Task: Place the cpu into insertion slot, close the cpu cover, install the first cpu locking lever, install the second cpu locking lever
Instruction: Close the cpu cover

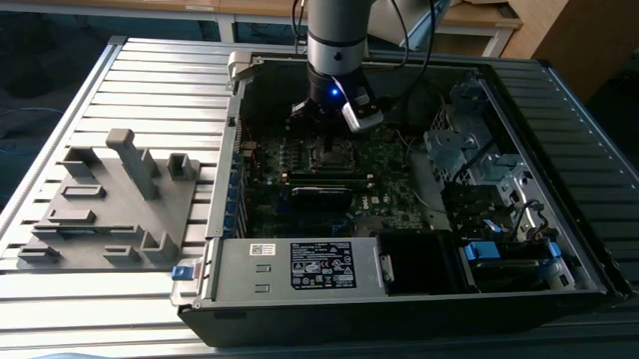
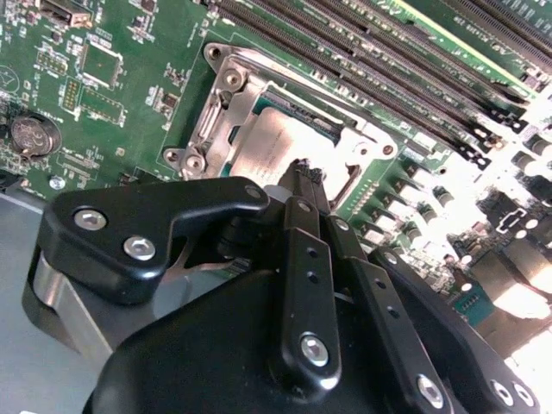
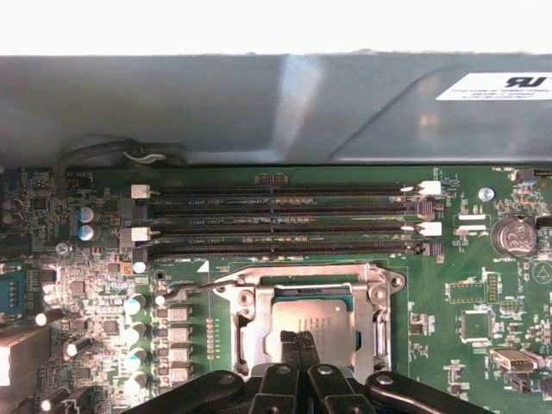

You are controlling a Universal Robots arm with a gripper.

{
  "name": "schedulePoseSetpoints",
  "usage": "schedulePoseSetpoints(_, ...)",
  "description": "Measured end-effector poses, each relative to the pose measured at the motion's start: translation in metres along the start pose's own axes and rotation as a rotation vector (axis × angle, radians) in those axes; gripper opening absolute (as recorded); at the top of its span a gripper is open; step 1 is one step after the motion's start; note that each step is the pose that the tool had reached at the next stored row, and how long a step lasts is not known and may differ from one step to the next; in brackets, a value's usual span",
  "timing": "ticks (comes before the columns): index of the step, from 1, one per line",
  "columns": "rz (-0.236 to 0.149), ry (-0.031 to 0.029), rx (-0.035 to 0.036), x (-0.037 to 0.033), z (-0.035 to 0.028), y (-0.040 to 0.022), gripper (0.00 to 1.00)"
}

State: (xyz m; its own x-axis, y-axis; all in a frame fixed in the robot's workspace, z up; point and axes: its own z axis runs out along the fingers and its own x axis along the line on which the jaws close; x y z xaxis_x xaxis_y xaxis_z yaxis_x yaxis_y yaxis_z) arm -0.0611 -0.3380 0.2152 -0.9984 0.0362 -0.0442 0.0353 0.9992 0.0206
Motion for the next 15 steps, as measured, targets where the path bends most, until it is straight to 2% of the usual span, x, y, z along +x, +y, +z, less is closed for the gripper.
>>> schedulePoseSetpoints(7, 0.0, 0.0002, 0.0004, -0.0031, -0.0001, 0.0, 0.11)
schedulePoseSetpoints(12, 0.0, 0.0004, 0.0005, -0.0035, -0.0059, 0.0002, 0.11)
schedulePoseSetpoints(15, 0.0, 0.0004, 0.0002, -0.0035, -0.0061, 0.0002, 0.11)
